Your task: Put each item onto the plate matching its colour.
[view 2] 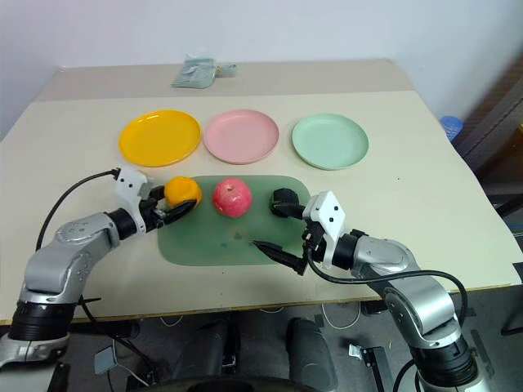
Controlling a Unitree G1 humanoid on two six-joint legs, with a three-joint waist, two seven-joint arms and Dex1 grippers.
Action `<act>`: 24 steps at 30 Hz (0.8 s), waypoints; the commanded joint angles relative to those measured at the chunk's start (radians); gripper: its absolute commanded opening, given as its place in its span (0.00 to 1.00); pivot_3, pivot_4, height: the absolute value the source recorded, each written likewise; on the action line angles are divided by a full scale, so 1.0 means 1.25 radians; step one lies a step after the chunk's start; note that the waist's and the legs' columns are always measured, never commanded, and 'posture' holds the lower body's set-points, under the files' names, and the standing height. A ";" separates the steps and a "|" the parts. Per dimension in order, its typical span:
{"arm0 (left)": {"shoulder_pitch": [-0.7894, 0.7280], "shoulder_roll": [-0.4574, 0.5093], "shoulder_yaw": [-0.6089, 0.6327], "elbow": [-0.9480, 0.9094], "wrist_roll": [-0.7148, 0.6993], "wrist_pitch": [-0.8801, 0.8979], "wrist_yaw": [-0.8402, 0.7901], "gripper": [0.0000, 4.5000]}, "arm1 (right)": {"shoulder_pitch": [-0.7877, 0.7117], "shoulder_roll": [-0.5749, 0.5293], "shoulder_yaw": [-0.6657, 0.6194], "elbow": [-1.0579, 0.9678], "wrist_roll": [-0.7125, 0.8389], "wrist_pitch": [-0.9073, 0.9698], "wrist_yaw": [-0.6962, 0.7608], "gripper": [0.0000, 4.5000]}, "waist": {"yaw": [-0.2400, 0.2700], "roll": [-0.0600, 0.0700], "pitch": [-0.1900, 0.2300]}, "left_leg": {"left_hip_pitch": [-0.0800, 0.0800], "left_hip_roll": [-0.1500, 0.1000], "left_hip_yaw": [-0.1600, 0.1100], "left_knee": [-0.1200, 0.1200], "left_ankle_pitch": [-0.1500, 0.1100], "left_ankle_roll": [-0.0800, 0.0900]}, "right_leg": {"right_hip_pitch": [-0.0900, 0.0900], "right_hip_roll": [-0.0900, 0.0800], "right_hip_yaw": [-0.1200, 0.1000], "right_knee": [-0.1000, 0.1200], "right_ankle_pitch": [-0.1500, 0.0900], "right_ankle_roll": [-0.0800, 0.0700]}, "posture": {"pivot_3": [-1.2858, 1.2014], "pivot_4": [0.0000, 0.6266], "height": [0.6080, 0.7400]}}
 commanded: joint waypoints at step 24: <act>-0.553 -0.132 0.059 0.780 0.223 -0.321 0.320 1.00 | -0.022 0.062 0.004 -0.042 -0.015 -0.016 -0.073 1.00 | 0.016 -0.002 0.000 | -0.001 -0.001 0.001 0.001 0.000 0.000 | 0.001 0.000 -0.001 0.000 0.002 0.003 | 0.52 0.24 1.00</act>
